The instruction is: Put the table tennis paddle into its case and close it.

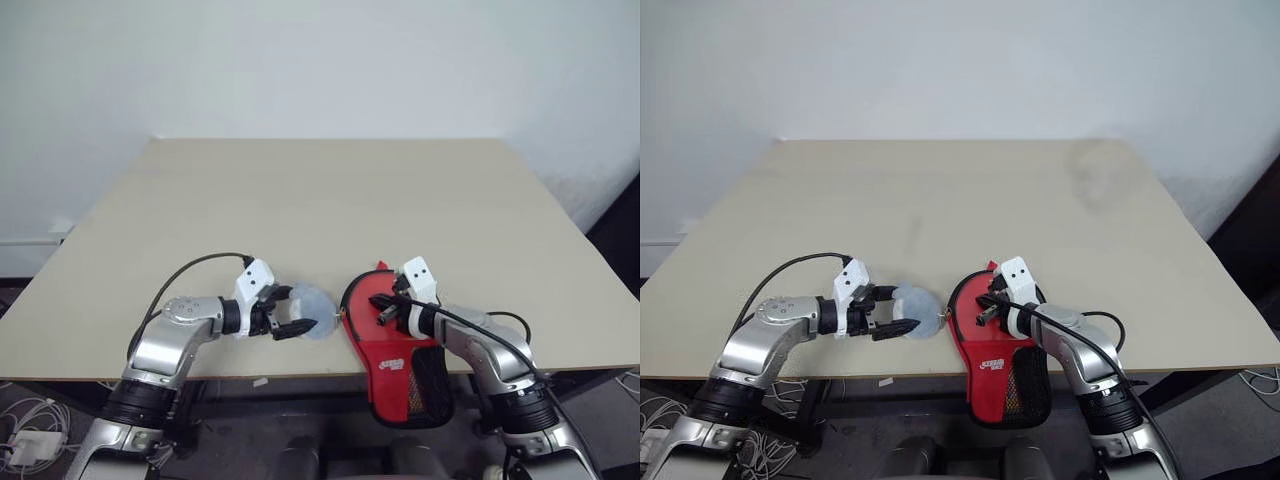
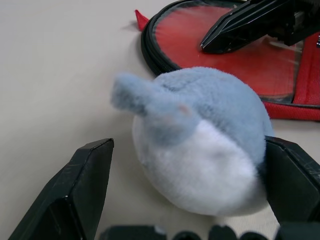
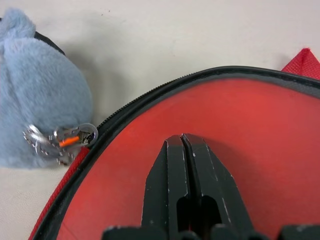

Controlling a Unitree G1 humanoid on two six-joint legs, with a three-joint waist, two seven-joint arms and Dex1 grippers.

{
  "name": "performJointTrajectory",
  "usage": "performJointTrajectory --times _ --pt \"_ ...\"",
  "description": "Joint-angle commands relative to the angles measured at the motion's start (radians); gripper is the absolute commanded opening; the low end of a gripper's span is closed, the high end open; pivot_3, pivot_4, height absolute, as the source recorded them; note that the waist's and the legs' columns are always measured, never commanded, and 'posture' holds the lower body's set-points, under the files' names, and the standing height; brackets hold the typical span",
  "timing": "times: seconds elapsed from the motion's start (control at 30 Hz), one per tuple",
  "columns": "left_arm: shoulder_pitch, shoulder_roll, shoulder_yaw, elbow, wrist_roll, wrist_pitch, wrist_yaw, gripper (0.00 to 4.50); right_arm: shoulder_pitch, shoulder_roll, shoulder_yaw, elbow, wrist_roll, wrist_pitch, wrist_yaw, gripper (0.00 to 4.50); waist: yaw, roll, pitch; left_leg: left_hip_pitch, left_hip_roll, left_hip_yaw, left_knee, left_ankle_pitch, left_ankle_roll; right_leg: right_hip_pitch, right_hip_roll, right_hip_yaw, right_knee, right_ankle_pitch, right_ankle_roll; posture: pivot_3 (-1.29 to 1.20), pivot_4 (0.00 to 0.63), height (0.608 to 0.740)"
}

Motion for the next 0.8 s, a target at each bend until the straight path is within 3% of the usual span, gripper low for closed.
performJointTrajectory --times 0.03,0.2,0.3,0.6,0.8 --pt "-0.011 -0.003 -0.003 0.016 0.028 -0.018 0.022 4.5 -0.017 0.0 -0.008 -0.021 0.0 0.0 0.0 0.02 0.0 0.0 0.0 0.0 0.0 0.0 0.0 0.0 0.0 0.0 0.0 0.0 0.0 0.0 0.0 0.0 0.0 0.734" --pt "-0.016 0.003 -0.015 0.022 0.026 -0.022 0.004 4.5 -0.021 -0.013 -0.008 -0.001 -0.008 -0.004 0.003 0.02 0.0 0.0 0.0 0.001 0.0 0.0 0.0 0.0 0.0 0.0 0.0 0.0 0.0 0.0 0.0 0.0 0.0 0.734" --pt "-0.017 0.004 -0.019 0.011 0.02 -0.019 -0.004 3.91 -0.023 -0.017 0.01 0.01 -0.019 -0.018 0.01 0.0 0.0 0.0 0.0 0.001 0.0 0.0 0.0 0.0 0.0 0.001 0.0 0.0 0.0 0.0 0.0 0.0 0.0 0.734" --pt "-0.081 0.005 -0.002 0.056 0.037 -0.035 0.007 0.96 -0.013 0.017 0.035 0.122 -0.05 -0.135 0.035 0.0 -0.001 0.0 0.0 0.002 0.0 0.0 0.0 0.0 0.0 0.004 0.001 0.0 0.0 0.0 0.0 0.0 0.0 0.734" --pt "-0.169 0.007 0.015 0.143 0.063 -0.062 0.018 0.96 0.001 0.023 0.036 0.184 -0.064 -0.184 0.05 0.0 -0.001 -0.005 -0.003 0.004 0.001 -0.001 0.0 0.0 0.0 0.005 0.001 -0.001 0.0 0.0 0.0 0.0 0.0 0.734"
